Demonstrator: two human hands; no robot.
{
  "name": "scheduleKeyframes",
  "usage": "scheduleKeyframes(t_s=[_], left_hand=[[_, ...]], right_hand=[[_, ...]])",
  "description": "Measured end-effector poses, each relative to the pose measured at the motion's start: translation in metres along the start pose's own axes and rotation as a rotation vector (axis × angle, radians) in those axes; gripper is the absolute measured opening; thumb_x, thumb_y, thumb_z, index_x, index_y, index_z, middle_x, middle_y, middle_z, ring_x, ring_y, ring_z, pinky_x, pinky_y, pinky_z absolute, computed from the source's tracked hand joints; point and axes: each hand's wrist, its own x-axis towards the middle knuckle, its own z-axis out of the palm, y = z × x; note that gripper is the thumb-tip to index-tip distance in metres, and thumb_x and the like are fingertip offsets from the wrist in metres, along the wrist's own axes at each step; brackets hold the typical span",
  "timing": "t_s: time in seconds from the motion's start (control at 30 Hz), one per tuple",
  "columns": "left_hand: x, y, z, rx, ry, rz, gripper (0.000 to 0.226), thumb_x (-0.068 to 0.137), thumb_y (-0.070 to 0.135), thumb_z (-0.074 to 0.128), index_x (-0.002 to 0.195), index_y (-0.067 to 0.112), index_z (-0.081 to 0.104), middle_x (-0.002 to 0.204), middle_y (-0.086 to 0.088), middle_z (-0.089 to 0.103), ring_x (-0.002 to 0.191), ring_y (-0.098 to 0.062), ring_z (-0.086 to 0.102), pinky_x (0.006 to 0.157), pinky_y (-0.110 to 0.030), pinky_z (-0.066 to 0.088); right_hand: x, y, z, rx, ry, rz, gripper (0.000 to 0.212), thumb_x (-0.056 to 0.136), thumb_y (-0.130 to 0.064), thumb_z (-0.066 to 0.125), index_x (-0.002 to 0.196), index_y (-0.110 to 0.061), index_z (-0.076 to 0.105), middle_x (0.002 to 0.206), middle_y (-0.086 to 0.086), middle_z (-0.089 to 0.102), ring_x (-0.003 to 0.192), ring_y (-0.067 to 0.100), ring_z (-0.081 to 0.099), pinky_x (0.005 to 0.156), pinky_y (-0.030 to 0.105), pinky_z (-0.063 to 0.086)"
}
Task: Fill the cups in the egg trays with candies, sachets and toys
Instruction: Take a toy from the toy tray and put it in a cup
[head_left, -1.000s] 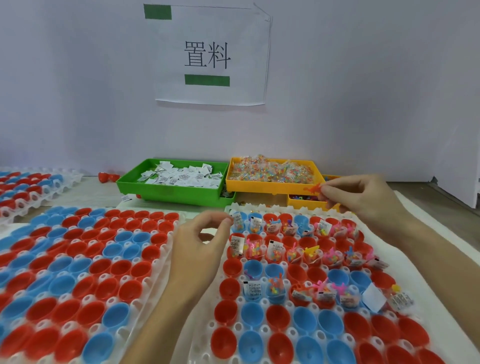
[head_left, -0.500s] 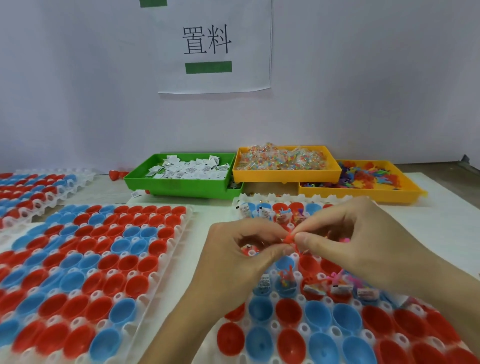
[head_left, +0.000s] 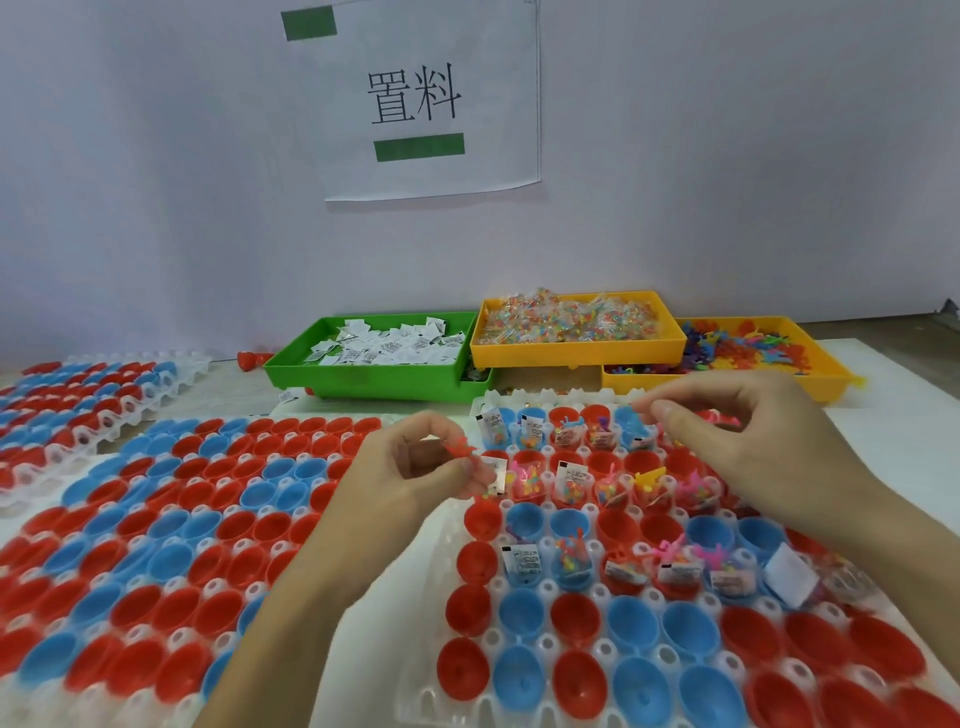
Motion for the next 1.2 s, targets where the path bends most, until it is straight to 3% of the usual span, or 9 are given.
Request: scheduleKeyframes(t_s=[0.13, 0.33, 0.53, 0.73, 0.87, 1.2], left_hand=[[0.000, -0.003, -0.010, 0.160, -0.058, -0.045, 0.016, 0.089, 0.000, 0.064, 0.084, 0.014, 0.068, 0.089, -0.003, 0.074, 0.089, -0.017, 0.069, 0.082, -0.026, 0.055], [-0.004, 0.001, -0.019, 0.250, -0.264, -0.108, 0.024, 0.089, 0.000, 0.067, 0.083, 0.023, 0.069, 0.085, -0.001, 0.070, 0.081, -0.013, 0.064, 0.082, -0.029, 0.053], [-0.004, -0.001, -0.021, 0.264, -0.285, -0.135, 0.026, 0.087, -0.001, 0.069, 0.086, 0.025, 0.068, 0.085, -0.007, 0.070, 0.077, -0.015, 0.063, 0.078, -0.027, 0.053], [-0.003, -0.002, -0.025, 0.190, -0.264, -0.142, 0.016, 0.092, -0.003, 0.061, 0.090, 0.010, 0.069, 0.082, -0.014, 0.072, 0.075, -0.023, 0.067, 0.076, -0.028, 0.058], [-0.004, -0.002, -0.027, 0.174, -0.281, -0.154, 0.015, 0.091, -0.003, 0.062, 0.086, 0.007, 0.071, 0.082, -0.018, 0.072, 0.075, -0.026, 0.068, 0.076, -0.029, 0.058], [-0.004, -0.003, -0.024, 0.345, -0.372, -0.137, 0.019, 0.088, 0.008, 0.071, 0.080, 0.024, 0.076, 0.083, -0.003, 0.073, 0.076, -0.010, 0.065, 0.075, -0.021, 0.052]], right_hand=[[0.002, 0.010, -0.001, -0.018, 0.021, 0.015, 0.019, 0.092, -0.018, 0.067, 0.089, -0.034, 0.077, 0.089, -0.030, 0.071, 0.092, -0.008, 0.065, 0.070, 0.011, 0.048], [0.004, 0.018, -0.001, -0.013, 0.040, 0.027, 0.017, 0.092, -0.016, 0.068, 0.090, -0.030, 0.078, 0.087, -0.026, 0.073, 0.090, -0.006, 0.066, 0.071, 0.006, 0.049], [0.003, 0.022, 0.000, -0.026, 0.055, 0.037, 0.017, 0.092, -0.016, 0.068, 0.090, -0.029, 0.079, 0.087, -0.022, 0.074, 0.091, -0.005, 0.065, 0.075, 0.013, 0.048], [0.005, 0.024, -0.002, -0.046, 0.061, 0.037, 0.017, 0.093, -0.017, 0.067, 0.091, -0.030, 0.078, 0.088, -0.021, 0.074, 0.092, -0.006, 0.065, 0.071, 0.007, 0.048], [0.006, 0.024, -0.003, -0.044, 0.062, 0.031, 0.018, 0.093, -0.018, 0.066, 0.090, -0.032, 0.078, 0.086, -0.031, 0.070, 0.093, -0.009, 0.063, 0.070, 0.001, 0.045], [0.006, 0.025, -0.004, -0.036, 0.075, 0.030, 0.017, 0.093, -0.018, 0.066, 0.090, -0.029, 0.079, 0.084, -0.025, 0.073, 0.090, -0.007, 0.064, 0.070, 0.002, 0.045]])
